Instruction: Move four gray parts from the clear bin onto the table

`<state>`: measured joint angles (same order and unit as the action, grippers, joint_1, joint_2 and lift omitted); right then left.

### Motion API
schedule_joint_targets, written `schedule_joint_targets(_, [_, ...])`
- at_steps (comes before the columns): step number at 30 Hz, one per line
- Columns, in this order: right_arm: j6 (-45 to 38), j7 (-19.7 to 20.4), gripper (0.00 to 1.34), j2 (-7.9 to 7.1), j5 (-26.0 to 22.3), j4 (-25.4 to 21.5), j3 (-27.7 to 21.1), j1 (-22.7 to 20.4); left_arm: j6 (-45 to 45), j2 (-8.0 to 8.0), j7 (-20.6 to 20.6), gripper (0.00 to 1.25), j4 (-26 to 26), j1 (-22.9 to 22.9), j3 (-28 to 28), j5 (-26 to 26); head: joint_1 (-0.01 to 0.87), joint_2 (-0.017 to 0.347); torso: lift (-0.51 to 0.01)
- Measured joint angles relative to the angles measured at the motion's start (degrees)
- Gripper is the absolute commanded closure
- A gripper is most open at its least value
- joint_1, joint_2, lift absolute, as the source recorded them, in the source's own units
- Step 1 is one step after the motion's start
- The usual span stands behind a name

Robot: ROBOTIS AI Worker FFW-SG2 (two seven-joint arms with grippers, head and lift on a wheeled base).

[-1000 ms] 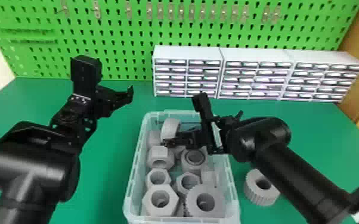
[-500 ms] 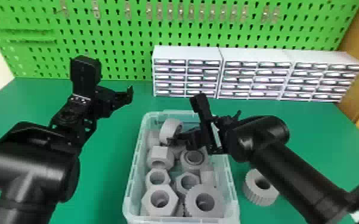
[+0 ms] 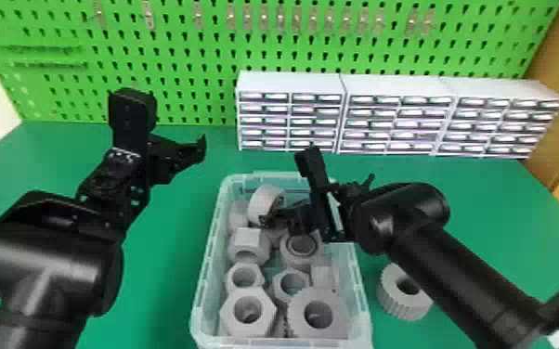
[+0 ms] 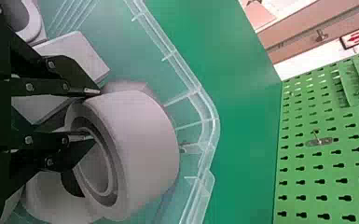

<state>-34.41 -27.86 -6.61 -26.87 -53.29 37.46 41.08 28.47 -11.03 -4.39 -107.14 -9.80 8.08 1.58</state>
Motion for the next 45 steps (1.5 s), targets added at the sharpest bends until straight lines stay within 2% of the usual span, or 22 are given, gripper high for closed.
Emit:
schedule_joint_targets(9, [-1.51,0.01,1.23,-0.32,1.69,-6.76,-1.47,-0.82,0.0,-0.03,-0.03,0.12,0.0,0.25,-0.18,0.0,0.686,0.026,-0.05])
schedule_joint_targets(21, [-6.33,0.23,1.23,-1.29,1.63,-17.7,-7.72,-4.07,0.0,-0.04,-0.27,0.12,-0.28,0.98,-0.78,0.0,0.686,0.026,-0.05])
schedule_joint_targets(26, [-9.76,1.51,1.23,-2.06,3.27,-22.91,-10.51,-5.82,0.02,-0.04,-0.32,0.12,-0.45,1.25,-1.06,0.0,0.686,0.026,-0.05])
schedule_joint_targets(36, [-24.79,4.07,1.23,-4.84,13.4,-37.26,-18.81,-9.66,0.44,-0.04,-0.35,0.12,-1.11,1.79,-1.7,0.13,0.686,0.026,-0.05])
schedule_joint_targets(45, [-38.43,4.04,1.23,-7.73,20.57,-46.65,-28.86,-13.93,0.79,-0.04,-0.35,0.12,-1.54,2.18,-2.21,0.27,0.686,0.026,-0.05])
